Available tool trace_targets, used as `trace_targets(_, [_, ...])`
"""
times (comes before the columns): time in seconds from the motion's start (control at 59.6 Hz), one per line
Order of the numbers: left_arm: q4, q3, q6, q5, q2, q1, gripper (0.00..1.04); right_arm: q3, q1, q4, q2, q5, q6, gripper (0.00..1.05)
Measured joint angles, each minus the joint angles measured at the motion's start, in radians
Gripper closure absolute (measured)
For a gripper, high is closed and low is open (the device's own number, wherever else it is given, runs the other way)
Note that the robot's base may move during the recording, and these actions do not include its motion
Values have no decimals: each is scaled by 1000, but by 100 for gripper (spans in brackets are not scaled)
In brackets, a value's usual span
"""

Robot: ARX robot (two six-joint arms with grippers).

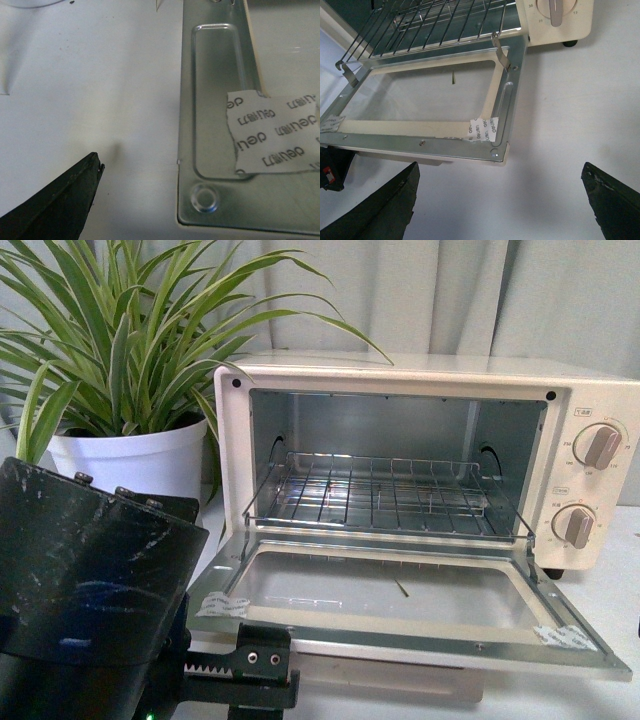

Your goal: Open oven

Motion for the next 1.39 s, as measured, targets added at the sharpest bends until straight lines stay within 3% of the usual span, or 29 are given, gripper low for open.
trace_targets(0.252, [25,-53,72,5,-63,-2,7,-51,-19,-22,-72,-34,-15,9])
trace_targets(0.52, [72,-187,180,-16,-325,-89,7,-137,-111,-161,-281,-179,-80,9])
trace_targets(0.771, [-26,-311,182,-59,-522,-158,7,-189,-156,-318,-483,-268,-110,9])
trace_targets(1.073, [-180,-439,153,-236,-955,-263,7,-215,-219,-516,-721,-318,-146,9])
trace_targets(1.207, [-281,-473,143,-294,-1147,-287,7,-231,-222,-513,-752,-312,-156,9])
trace_targets(1.392, [-290,-500,139,-277,-1255,-245,7,-256,-243,-476,-777,-319,-148,9])
